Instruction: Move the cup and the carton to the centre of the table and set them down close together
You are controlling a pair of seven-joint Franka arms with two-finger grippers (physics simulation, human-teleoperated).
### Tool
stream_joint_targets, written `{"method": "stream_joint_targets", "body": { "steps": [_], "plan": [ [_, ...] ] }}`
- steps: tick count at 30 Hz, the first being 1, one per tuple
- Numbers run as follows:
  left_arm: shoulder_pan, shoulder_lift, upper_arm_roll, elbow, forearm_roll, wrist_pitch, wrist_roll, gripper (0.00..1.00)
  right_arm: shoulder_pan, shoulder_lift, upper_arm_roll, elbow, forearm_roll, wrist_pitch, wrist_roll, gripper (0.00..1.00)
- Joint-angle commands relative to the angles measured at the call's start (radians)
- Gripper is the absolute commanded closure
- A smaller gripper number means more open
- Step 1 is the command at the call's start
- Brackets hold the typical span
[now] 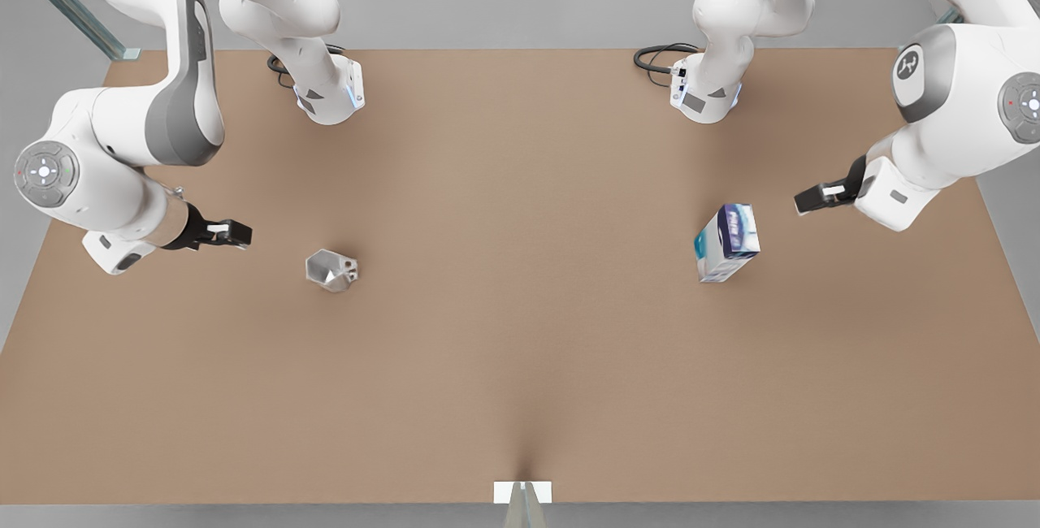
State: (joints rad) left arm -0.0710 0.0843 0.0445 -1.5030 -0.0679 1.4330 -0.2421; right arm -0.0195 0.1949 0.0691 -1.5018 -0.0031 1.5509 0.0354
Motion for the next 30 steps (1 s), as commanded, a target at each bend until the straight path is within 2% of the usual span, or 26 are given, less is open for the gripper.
{"method": "stream_joint_targets", "body": {
  "steps": [1,5,10,13,16,17,18,20,23,24,30],
  "plan": [
    [-0.001,0.0,0.0,0.0,-0.001,0.0,0.003,0.0,0.0,0.0,0.0,0.0,0.0,0.0,0.0,0.0],
    [-0.001,0.0,0.003,-0.031,0.002,0.0,-0.003,0.0,0.001,0.011,0.003,0.005,-0.002,0.006,0.009,0.0],
    [-0.001,-0.011,0.011,-0.121,0.003,0.018,-0.011,0.0,0.065,0.095,0.038,-0.018,-0.005,0.166,0.395,0.0],
    [-0.003,-0.015,0.011,-0.164,0.002,0.021,-0.022,0.0,0.081,0.127,0.083,-0.123,-0.032,0.29,0.672,0.0],
    [-0.003,-0.015,0.011,-0.177,0.002,0.023,-0.011,0.0,0.07,0.159,0.067,-0.208,-0.038,0.383,0.725,0.0],
    [-0.003,-0.015,0.011,-0.186,0.002,0.023,-0.003,0.0,0.07,0.156,0.058,-0.261,-0.04,0.428,0.905,0.0],
    [-0.003,-0.015,0.011,-0.184,0.002,0.021,0.0,0.0,0.067,0.161,0.055,-0.281,-0.031,0.433,0.954,0.0],
    [-0.003,-0.012,0.011,-0.186,0.002,0.021,0.0,0.0,0.062,0.138,0.014,-0.368,-0.034,0.537,0.985,0.0],
    [-0.003,-0.011,0.011,-0.187,0.002,0.026,0.0,0.0,0.056,0.09,0.04,-0.443,-0.025,0.575,0.997,0.0],
    [-0.003,-0.011,0.011,-0.187,0.002,0.026,0.0,0.0,0.053,0.072,0.04,-0.511,-0.023,0.675,0.994,0.0],
    [-0.003,-0.008,0.011,-0.189,0.002,0.023,0.0,0.0,0.047,0.075,0.04,-0.517,0.034,0.73,1.152,0.0]
  ]
}}
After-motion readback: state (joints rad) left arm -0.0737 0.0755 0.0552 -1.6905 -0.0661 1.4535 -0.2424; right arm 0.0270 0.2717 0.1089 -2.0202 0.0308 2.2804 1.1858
